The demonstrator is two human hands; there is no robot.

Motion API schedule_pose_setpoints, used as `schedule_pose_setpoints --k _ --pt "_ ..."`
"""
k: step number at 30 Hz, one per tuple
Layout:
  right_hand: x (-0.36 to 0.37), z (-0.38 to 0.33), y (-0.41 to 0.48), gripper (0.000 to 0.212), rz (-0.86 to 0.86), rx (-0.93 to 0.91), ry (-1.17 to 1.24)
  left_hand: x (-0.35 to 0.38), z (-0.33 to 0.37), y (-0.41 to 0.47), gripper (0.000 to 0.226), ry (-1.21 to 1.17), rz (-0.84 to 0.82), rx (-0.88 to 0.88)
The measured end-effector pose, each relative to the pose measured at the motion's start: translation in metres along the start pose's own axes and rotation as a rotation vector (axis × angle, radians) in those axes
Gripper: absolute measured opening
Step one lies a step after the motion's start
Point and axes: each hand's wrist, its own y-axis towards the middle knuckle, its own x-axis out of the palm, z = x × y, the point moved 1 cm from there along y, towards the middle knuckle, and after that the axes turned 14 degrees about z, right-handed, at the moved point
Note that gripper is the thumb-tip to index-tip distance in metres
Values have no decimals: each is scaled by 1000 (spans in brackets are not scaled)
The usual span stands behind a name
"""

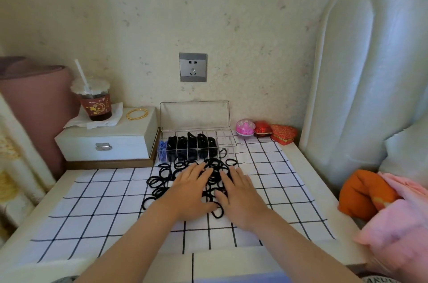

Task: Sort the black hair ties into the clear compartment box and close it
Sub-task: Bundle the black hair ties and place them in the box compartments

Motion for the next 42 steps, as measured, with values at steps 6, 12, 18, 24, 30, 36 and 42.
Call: schedule_pose_setpoints --k 6,12,18,24,30,36,42 --pt "-4 -21 17 63 69 -107 238 -7 -23 6 85 -11 19 -35" --pt "-24 -24 48 38 206 -146 329 -32 -34 9 82 -210 16 -51" --pt "-38 -39 65 27 209 -228 279 -67 -56 -8 20 -136 79 -161" --pt "-35 -92 53 23 -68 -392 295 -87 -86 -50 19 -66 -167 -278" --pt "-31 -116 58 31 -224 -449 92 -82 -91 -70 21 -21 -176 -356" --pt "-24 -114 58 38 -188 -435 -37 -72 -92 -67 26 85 -148 -395" --pt "-21 -118 69 21 -176 -482 -103 -70 -89 -64 22 182 -136 -313"
